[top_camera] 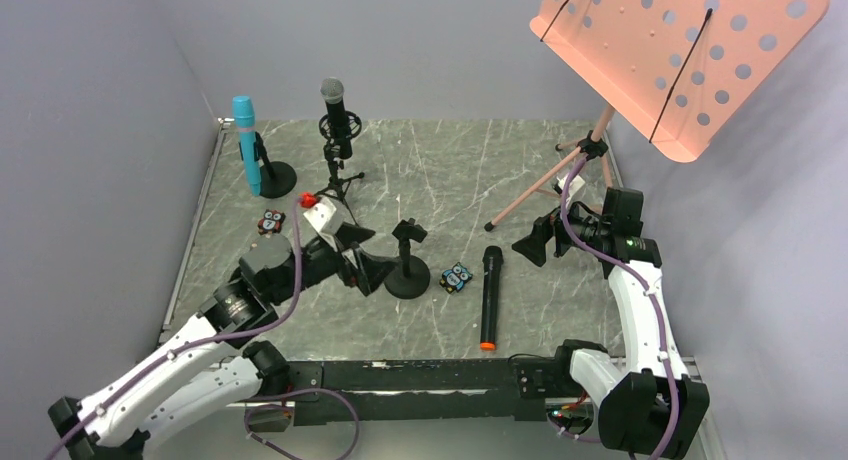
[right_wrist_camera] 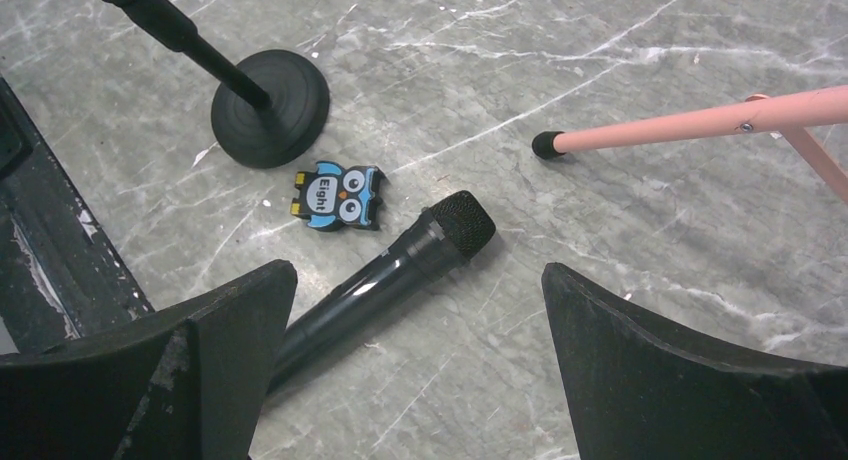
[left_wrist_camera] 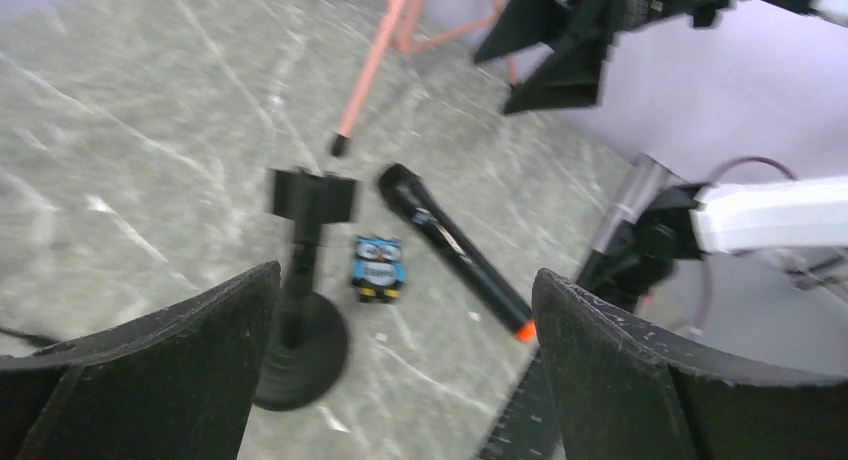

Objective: Attach the microphones to the stand

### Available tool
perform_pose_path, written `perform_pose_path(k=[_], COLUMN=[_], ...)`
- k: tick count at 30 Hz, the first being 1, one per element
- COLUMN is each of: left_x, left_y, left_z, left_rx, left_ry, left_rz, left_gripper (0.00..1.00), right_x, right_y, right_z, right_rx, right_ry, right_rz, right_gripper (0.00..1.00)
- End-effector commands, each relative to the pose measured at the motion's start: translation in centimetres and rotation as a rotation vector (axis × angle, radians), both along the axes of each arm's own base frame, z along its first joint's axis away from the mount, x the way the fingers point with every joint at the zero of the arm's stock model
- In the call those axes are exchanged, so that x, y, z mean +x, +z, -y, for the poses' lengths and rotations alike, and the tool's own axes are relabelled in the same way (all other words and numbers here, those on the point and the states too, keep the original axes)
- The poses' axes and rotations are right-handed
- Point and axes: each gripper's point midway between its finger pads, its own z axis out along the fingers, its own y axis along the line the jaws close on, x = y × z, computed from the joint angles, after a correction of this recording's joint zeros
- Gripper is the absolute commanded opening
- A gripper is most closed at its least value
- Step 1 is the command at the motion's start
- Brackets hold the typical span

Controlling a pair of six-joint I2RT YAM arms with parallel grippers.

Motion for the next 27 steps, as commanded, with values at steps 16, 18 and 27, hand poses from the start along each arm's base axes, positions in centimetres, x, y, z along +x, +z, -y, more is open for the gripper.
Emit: perform_pose_path(k=[16, 18, 27], left_x=[-1.7, -1.2, -1.1], left_y=[-11.9, -13.6, -21.1], left_z=[21.4, 22.7, 24.1], left_rx=[0.382, 0.424, 0.583], left_ry=[0.159, 0.187, 0.258], left_rz=[-0.445, -0.475, -0.598], left_gripper=[0.91, 0.9, 0.83], right_x=[3.0, 3.2, 3.9], right_y=[0.7, 0.8, 0.7], right_z=[3.5, 3.8, 5.1], right_rx=[-0.062, -0.068, -0.095], right_ry=[-0.255, -0.271, -0.353], right_rz=[0.023, 0.03, 0.03], right_gripper=[1.0, 1.0, 1.0])
